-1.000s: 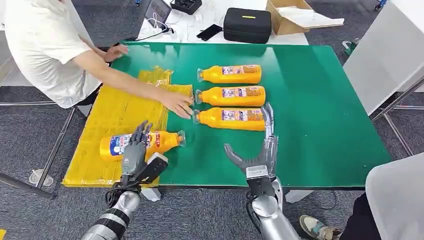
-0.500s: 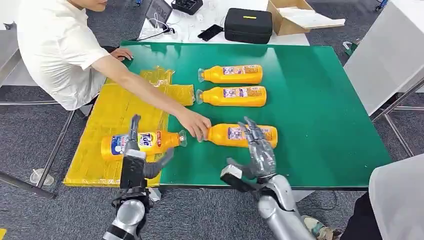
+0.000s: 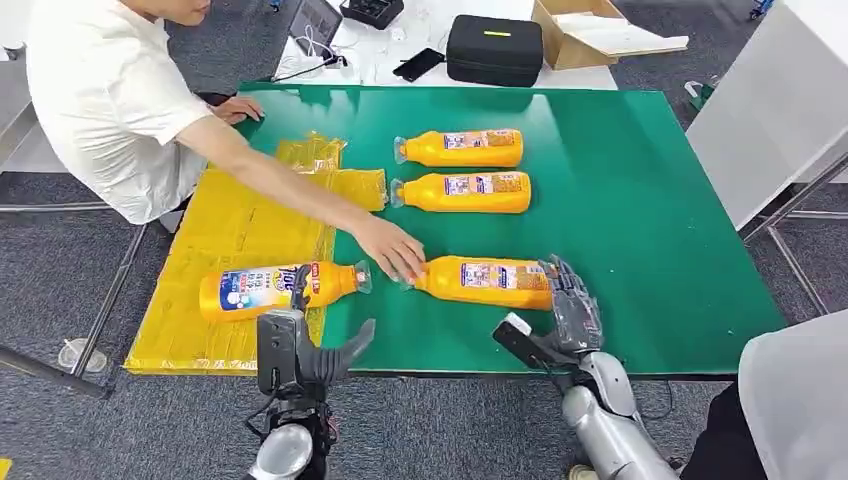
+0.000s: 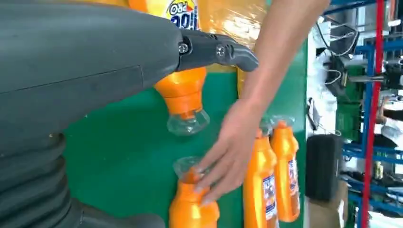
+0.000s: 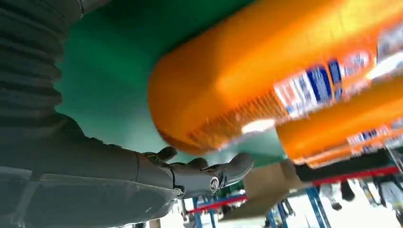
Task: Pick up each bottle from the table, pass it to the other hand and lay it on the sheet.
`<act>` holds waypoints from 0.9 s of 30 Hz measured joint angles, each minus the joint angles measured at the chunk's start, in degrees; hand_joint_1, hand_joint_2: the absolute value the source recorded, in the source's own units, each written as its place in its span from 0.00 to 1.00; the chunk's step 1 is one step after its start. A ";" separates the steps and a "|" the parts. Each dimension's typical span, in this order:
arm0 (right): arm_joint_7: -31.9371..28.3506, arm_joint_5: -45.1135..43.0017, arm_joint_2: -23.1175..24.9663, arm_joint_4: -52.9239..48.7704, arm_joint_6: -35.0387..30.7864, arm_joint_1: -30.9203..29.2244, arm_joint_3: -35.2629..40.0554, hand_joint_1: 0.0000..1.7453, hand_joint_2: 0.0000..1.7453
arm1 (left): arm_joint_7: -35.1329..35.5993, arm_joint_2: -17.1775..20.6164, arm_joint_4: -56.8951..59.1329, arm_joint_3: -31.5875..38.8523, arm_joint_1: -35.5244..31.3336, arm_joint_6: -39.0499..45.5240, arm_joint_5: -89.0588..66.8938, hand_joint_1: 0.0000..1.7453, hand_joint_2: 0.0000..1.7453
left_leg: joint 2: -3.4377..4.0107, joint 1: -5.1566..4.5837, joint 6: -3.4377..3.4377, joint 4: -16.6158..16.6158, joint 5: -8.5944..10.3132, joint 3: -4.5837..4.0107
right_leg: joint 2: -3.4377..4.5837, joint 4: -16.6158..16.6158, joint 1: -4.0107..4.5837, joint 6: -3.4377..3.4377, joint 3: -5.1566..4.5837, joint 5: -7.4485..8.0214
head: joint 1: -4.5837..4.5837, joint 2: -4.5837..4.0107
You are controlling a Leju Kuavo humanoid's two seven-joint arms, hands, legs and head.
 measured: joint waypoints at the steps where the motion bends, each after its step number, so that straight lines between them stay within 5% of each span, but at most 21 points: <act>1: 0.37 0.37 0.00 0.37 0.28 -0.35 0.00 0.00 1.00 | 0.31 0.02 -0.11 -0.22 -0.13 -0.11 0.35 0.00 1.00 | 0.00 0.00 0.00 0.00 0.00 0.00 | 0.00 0.00 0.00 0.00 0.00 0.00 | 0.02 0.00; 27: 5.20 4.54 0.55 6.35 3.16 -7.34 4.81 0.00 1.00 | 8.78 0.07 0.76 -3.71 -1.94 -12.78 9.61 0.00 1.00 | 0.00 -0.03 0.01 0.00 0.01 -0.01 | 0.00 0.00 -0.02 0.01 0.01 0.01 | 0.02 0.00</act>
